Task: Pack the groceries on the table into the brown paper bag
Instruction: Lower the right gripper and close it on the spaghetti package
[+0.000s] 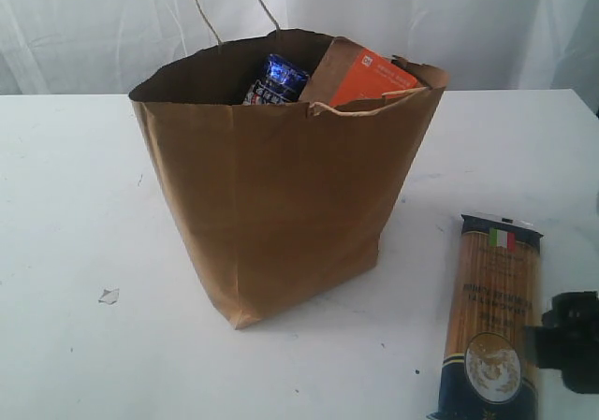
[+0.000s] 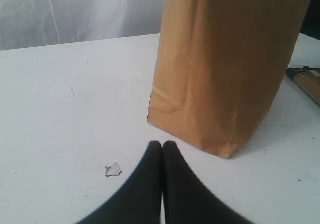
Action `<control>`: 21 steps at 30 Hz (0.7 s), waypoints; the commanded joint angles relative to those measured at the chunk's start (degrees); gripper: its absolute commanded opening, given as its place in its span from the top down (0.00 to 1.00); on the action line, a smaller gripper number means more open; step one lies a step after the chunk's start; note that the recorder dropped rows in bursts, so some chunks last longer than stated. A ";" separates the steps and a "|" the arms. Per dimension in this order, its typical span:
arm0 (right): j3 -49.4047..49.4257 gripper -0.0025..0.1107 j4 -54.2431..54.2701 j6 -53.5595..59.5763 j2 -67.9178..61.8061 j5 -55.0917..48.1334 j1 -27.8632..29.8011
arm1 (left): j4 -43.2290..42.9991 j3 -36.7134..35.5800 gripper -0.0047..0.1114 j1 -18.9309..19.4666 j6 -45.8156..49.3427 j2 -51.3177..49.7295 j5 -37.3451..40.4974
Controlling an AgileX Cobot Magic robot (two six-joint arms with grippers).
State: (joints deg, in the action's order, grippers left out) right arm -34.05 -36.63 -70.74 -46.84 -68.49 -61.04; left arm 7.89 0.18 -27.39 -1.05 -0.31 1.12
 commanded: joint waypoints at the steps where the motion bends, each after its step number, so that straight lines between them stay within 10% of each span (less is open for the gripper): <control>1: 0.83 0.35 2.24 -8.77 -5.19 6.59 4.79 | 0.20 -0.18 0.96 0.00 0.00 0.31 0.23; 21: -10.36 0.32 12.79 22.22 -36.43 34.16 41.24 | 0.20 -0.18 0.96 0.00 0.00 0.31 0.23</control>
State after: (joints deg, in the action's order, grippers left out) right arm -42.34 -24.15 -50.15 -80.36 -34.78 -22.05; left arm 7.89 0.18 -27.39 -1.05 -0.31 1.12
